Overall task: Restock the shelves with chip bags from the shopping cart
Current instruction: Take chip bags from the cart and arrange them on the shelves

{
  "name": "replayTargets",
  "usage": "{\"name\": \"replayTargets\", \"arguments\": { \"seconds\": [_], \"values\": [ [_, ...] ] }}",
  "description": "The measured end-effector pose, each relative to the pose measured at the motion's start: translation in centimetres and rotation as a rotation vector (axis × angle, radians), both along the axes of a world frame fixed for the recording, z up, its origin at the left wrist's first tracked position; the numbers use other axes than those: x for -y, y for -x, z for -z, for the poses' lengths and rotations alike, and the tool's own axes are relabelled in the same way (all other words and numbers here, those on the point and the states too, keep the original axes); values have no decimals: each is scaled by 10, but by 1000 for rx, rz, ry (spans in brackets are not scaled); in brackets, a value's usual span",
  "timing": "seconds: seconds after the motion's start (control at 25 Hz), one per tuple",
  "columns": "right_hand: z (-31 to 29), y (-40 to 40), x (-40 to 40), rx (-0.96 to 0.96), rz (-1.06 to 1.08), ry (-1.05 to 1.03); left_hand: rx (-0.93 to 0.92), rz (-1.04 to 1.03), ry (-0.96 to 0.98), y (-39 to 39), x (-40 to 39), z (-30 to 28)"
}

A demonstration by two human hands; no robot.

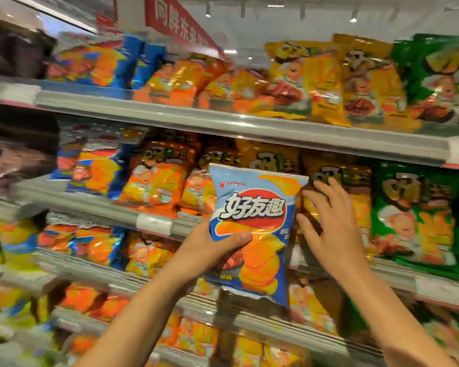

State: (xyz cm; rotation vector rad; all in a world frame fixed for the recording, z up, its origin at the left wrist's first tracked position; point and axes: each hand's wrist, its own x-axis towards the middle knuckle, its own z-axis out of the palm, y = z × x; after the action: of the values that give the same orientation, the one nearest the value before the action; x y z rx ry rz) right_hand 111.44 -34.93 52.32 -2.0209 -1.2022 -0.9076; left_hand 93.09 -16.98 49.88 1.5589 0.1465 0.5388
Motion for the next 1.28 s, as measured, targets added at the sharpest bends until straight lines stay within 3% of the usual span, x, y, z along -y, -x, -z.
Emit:
{"name": "replayTargets", "arguments": {
  "seconds": [0.32,0.84,1.04,1.28],
  "values": [
    [14,86,-157,-54,-208,67,-19,-130,72,98,-136,7],
    [-7,162,-387,13,-509,81,-4,-368,-65,180,-361,-2],
    [-4,188,-450,24,-465,172,45,-352,-101,204,-439,-11],
    [-1,206,-486,67,-157,268,102,-302,-71,206,-526,-23]
  ]
}}
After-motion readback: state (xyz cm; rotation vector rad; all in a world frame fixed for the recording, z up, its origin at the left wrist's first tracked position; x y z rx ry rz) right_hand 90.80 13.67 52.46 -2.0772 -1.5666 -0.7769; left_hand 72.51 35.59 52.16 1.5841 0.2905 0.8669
